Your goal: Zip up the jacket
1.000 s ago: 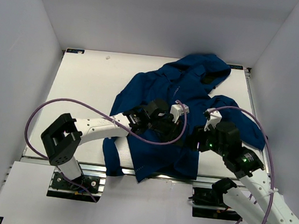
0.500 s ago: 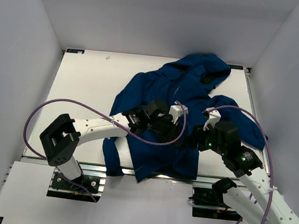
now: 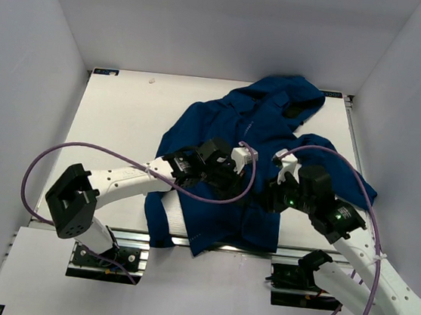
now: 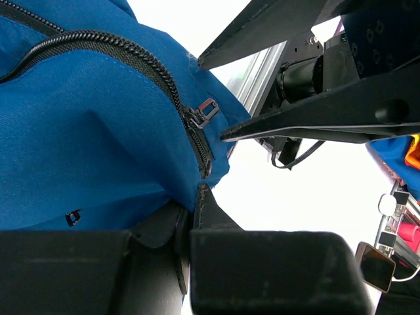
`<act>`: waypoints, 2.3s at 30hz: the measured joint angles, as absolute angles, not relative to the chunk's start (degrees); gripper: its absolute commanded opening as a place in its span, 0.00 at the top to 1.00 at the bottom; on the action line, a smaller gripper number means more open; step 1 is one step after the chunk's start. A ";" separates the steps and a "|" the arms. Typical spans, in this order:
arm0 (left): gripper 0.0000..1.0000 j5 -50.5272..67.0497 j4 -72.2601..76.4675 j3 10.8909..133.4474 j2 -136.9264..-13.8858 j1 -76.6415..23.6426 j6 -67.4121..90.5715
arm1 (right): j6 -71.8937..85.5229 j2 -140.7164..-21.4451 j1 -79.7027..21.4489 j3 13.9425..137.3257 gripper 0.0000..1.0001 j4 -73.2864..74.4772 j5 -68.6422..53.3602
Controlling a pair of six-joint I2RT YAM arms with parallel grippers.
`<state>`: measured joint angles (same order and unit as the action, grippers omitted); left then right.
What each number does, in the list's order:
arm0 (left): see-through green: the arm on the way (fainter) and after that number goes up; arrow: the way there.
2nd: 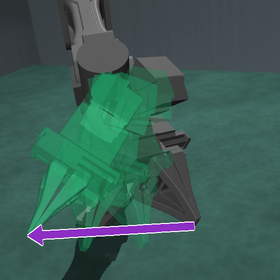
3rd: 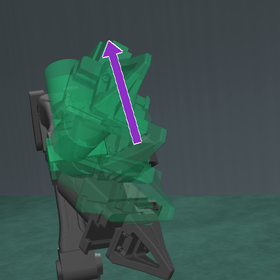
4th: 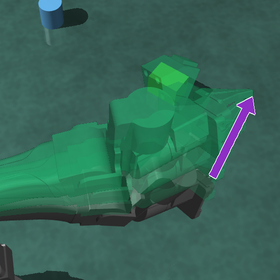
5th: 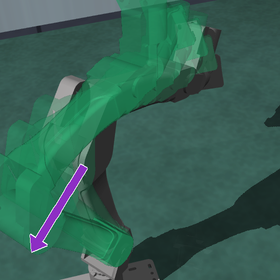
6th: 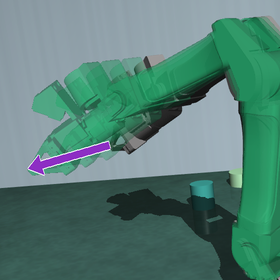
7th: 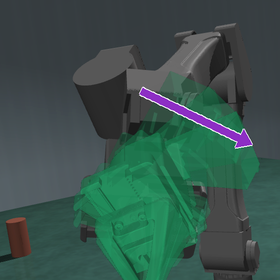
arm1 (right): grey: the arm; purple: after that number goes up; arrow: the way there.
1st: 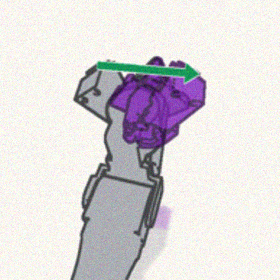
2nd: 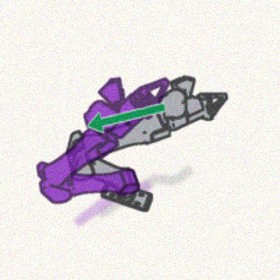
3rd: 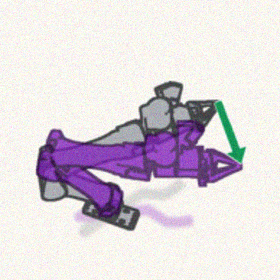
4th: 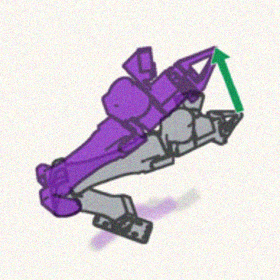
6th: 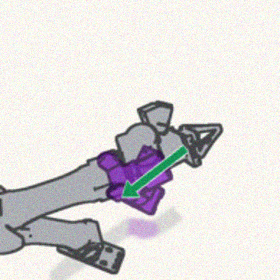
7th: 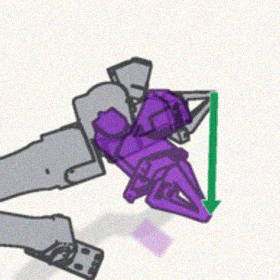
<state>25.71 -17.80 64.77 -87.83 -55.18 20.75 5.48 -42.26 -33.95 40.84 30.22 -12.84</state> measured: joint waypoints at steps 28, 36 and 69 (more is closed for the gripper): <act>1.00 27.77 -19.73 64.88 -86.63 -54.83 19.94 | 3.16 -49.56 -41.41 43.35 0.64 29.63 -6.26; 1.00 28.64 -19.73 64.88 -86.63 -54.83 19.94 | 3.97 -49.54 -41.85 43.29 0.72 26.83 -5.72; 1.00 25.91 -20.99 64.84 -86.32 -53.67 26.59 | 9.10 -54.96 -44.40 47.11 1.00 22.24 15.27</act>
<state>25.91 -20.99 64.84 -86.32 -53.67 26.59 9.10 -54.96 -44.40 47.11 22.24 15.27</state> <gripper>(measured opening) 0.137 0.008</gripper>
